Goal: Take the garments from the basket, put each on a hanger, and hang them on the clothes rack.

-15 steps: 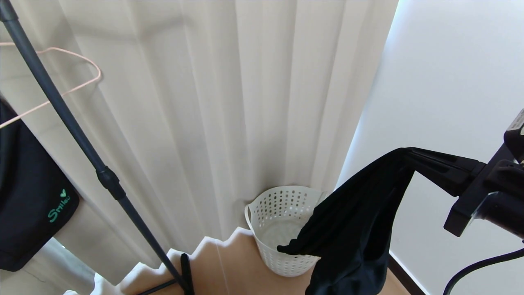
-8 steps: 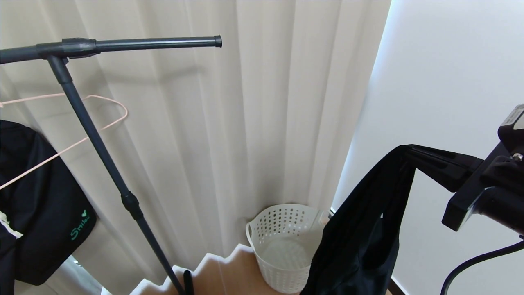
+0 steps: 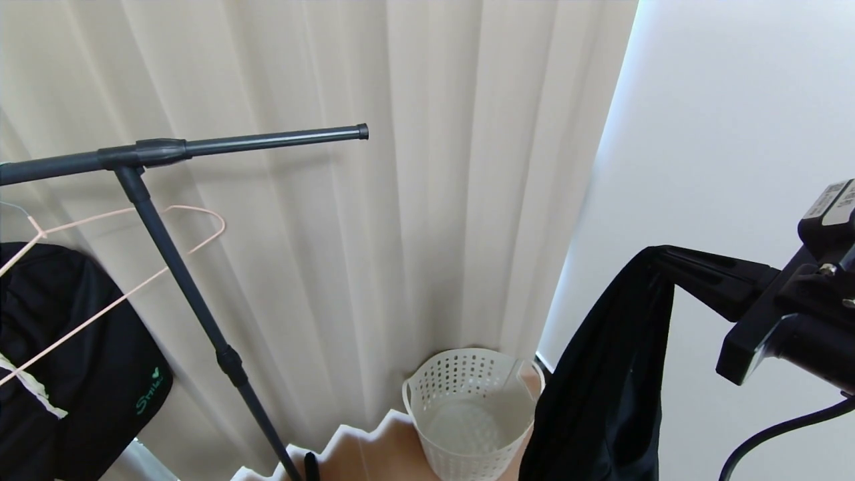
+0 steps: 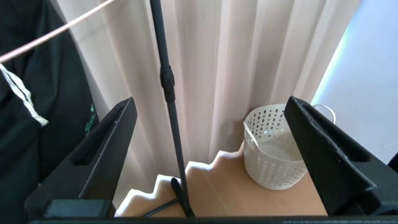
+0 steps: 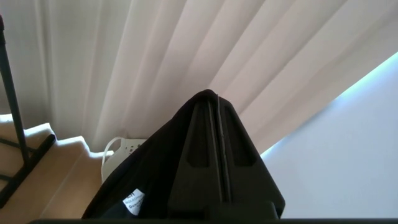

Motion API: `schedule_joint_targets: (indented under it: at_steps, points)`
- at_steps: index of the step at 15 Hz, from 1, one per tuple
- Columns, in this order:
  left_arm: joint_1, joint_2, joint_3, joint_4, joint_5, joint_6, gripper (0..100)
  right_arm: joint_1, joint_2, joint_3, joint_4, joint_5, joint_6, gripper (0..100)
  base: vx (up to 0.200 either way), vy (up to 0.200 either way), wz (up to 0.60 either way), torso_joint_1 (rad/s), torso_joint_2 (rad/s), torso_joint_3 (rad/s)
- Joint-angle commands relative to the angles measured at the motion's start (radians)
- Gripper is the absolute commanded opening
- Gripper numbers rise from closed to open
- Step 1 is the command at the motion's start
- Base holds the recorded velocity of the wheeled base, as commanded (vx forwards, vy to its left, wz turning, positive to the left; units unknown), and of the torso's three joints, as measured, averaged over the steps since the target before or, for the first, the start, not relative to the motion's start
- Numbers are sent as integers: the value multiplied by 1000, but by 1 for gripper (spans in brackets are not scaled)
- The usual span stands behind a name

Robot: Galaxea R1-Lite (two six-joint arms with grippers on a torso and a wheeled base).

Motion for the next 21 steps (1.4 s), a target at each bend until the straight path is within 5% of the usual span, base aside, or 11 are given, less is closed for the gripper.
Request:
schedule_joint_targets:
  at_steps: [1, 11, 21]
  points:
    - [1, 2, 0, 1, -1, 3, 100, 0, -1, 7, -1, 0, -1, 0, 0, 0, 0, 251, -593, -349]
    - [-1, 0, 0, 0, 2, -6, 100, 2, -24, 24, -1, 5, -7, 0, 0, 0, 0, 201, -451, -250]
    - [1, 0, 0, 0, 2, -6, 100, 2, -4, 35, -51, 32, -7, 0, -40, 0, 360, 14, -28, -13]
